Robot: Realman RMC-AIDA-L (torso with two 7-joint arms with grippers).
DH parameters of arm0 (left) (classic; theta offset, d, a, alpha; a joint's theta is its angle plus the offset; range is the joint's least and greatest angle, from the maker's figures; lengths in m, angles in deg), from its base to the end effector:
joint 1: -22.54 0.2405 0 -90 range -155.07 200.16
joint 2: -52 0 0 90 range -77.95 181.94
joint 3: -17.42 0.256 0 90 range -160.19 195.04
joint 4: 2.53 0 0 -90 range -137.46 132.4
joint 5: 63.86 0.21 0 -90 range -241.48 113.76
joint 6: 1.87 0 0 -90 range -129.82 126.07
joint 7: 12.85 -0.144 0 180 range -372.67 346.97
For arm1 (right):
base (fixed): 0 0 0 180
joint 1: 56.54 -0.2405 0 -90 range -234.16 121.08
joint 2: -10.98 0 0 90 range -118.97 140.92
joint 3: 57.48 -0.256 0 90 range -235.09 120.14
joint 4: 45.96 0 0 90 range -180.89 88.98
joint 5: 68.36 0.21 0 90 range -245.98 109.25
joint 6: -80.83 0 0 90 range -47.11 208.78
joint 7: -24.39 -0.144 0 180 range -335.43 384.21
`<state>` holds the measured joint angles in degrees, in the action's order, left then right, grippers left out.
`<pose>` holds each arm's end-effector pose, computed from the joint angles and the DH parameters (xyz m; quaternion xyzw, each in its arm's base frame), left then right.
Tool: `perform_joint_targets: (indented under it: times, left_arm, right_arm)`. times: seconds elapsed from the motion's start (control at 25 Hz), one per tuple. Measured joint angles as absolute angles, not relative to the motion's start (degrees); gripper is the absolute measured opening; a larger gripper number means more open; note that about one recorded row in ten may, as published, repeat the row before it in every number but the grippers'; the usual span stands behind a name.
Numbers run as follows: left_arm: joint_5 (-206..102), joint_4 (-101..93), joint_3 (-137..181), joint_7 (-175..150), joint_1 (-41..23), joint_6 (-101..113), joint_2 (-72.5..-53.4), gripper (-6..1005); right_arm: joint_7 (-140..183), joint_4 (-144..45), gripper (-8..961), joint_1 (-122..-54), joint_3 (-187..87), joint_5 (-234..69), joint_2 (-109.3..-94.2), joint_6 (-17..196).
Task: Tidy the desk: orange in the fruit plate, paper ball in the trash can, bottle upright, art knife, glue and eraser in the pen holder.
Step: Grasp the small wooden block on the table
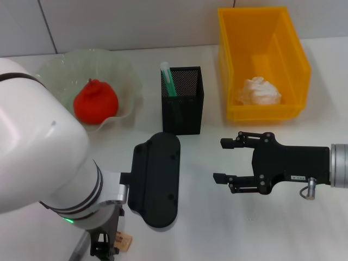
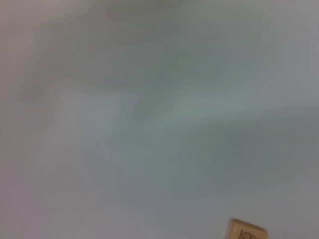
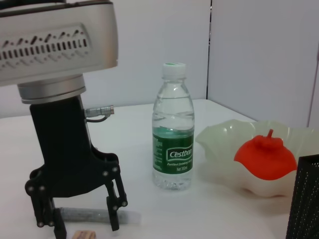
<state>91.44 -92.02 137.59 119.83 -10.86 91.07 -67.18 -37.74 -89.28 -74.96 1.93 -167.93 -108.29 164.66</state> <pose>-0.1415 0.2658 -0.0826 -0.9243 0.1060 0.3656 0.0279 0.2771 0.2927 -0.0179 -0.9582 0.0841 0.2175 0.1657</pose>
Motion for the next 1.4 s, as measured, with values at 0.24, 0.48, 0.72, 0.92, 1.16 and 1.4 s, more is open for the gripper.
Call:
perform_joint_targets:
  times: [0.24, 0.48, 0.72, 0.92, 1.16, 1.4]
  left_arm:
    - [91.44, -91.73, 137.92, 120.2, -11.27, 91.11, -67.18, 686]
    - [91.26, -91.59, 138.23, 120.22, -11.3, 91.1, -67.18, 684]
    - [91.13, -91.47, 138.74, 120.55, -11.29, 91.08, -67.18, 681]
    - [91.06, -90.84, 139.34, 120.9, -11.66, 90.84, -67.18, 679]
    - [90.95, -89.77, 139.42, 121.1, -12.56, 90.94, -67.18, 674]
    - [90.77, -89.71, 139.42, 121.11, -13.04, 91.3, -67.18, 666]
  right_arm:
    - [-37.74, -89.2, 762, -75.19, 1.94, -167.94, -108.3, 164.26]
    - [-37.74, -89.19, 762, -75.24, 1.94, -167.94, -108.29, 164.23]
    - [-37.74, -89.19, 763, -75.27, 1.94, -167.94, -108.29, 164.24]
    - [-37.75, -89.19, 763, -75.22, 1.94, -167.94, -108.29, 164.39]
    - [-37.74, -89.2, 763, -75.0, 1.94, -167.94, -108.29, 164.54]
    - [-37.74, -89.11, 763, -74.78, 1.94, -167.94, -108.34, 164.65]
